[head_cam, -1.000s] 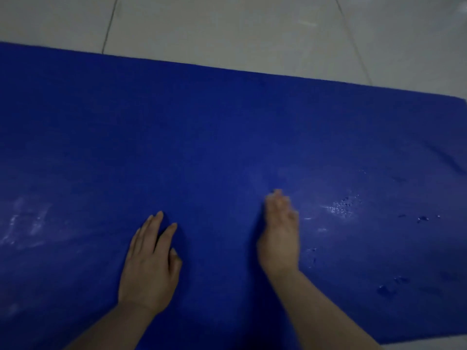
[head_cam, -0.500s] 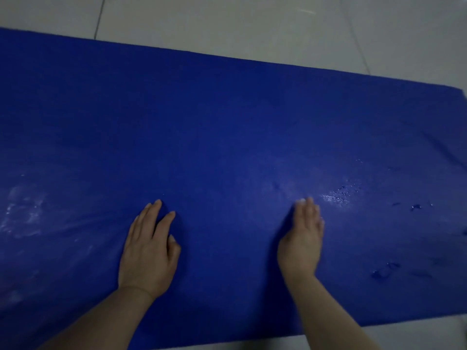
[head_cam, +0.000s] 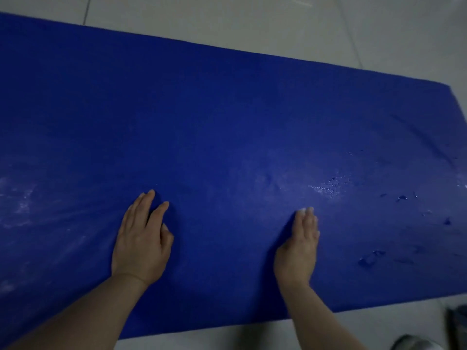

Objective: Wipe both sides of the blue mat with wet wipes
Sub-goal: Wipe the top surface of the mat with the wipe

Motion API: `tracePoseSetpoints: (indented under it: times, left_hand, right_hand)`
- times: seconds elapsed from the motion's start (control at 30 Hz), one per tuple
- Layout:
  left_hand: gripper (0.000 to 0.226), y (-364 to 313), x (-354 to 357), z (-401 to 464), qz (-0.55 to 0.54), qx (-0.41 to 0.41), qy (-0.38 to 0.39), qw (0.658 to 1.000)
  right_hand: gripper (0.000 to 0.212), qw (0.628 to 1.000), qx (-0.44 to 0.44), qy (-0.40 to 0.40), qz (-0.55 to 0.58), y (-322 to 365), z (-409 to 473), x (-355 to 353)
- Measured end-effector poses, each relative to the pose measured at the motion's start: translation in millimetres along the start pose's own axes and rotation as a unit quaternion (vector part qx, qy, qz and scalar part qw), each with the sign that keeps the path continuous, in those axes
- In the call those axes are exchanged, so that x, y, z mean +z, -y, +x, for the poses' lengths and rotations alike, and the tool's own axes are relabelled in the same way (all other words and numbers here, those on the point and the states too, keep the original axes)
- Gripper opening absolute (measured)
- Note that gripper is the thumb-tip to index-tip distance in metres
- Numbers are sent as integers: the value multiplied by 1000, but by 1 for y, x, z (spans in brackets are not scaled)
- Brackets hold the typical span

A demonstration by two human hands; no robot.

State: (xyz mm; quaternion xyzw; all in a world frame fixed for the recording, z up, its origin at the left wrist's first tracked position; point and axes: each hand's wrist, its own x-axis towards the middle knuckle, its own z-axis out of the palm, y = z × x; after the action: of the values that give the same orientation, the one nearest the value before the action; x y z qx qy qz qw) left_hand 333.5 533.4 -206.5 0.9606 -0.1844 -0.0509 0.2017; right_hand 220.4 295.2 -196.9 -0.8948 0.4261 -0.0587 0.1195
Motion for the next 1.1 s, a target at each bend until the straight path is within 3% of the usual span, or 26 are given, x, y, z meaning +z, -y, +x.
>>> tracePoseSetpoints:
  times: [0.03, 0.13, 0.2, 0.23, 0.33, 0.4, 0.53, 0.6, 0.63, 0.73, 0.8, 0.87, 1.0, 1.03, 1.1]
  left_hand:
    - [55, 0, 0, 0, -1, -1, 1, 1000]
    - [55, 0, -1, 0, 2, -5, 5, 1000]
    - [55, -1, -1, 0, -1, -5, 7, 1000]
    - [55, -1, -2, 1, -5, -4, 6, 1000]
    - [54, -2, -2, 0, -11, -3, 7, 1000]
    - [47, -3, -3, 0, -17, -5, 10, 1000]
    - [42, -2, -5, 1, -17, -10, 17, 1000]
    - [43, -2, -5, 1, -19, -8, 13, 1000]
    - [42, -2, -5, 1, -22, -9, 10, 1000]
    - [40, -1, -4, 1, -23, -7, 3, 1000]
    - [40, -1, -4, 2, -25, -5, 6, 1000]
    - [40, -1, -4, 2, -29, -9, 13, 999]
    - [41, -2, -6, 2, -32, -9, 13, 999]
    - [41, -2, -6, 2, -34, -9, 14, 999]
    - [41, -2, -7, 2, -38, -10, 16, 999]
  right_hand:
    - [72, 999, -34, 10, -1, 14, -14, 2]
    - [70, 964, -257, 60, -25, 53, -69, 14]
    - [72, 947, -308, 85, -27, 46, -75, 11]
    - [73, 958, -275, 67, -32, 32, -66, 10]
    - [76, 997, -61, 13, -34, -10, -41, 1]
    - [75, 999, -20, 17, -25, 3, -45, 2]
    - [66, 964, -257, 64, -24, 64, -93, 16]
    - [67, 951, -298, 79, -33, 55, -81, 9]
    - [68, 961, -265, 64, -53, 37, -68, 6]
    - [73, 998, -37, 2, -48, -28, -32, -9]
    - [71, 998, 28, -12, -47, -35, -32, -11]
    - [68, 999, -24, 11, -32, -7, -60, -2]
    - [59, 951, -296, 88, -19, 50, -129, 12]
    - [59, 943, -320, 95, -21, 47, -125, 9]
    - [64, 962, -257, 79, -42, 18, -102, 4]
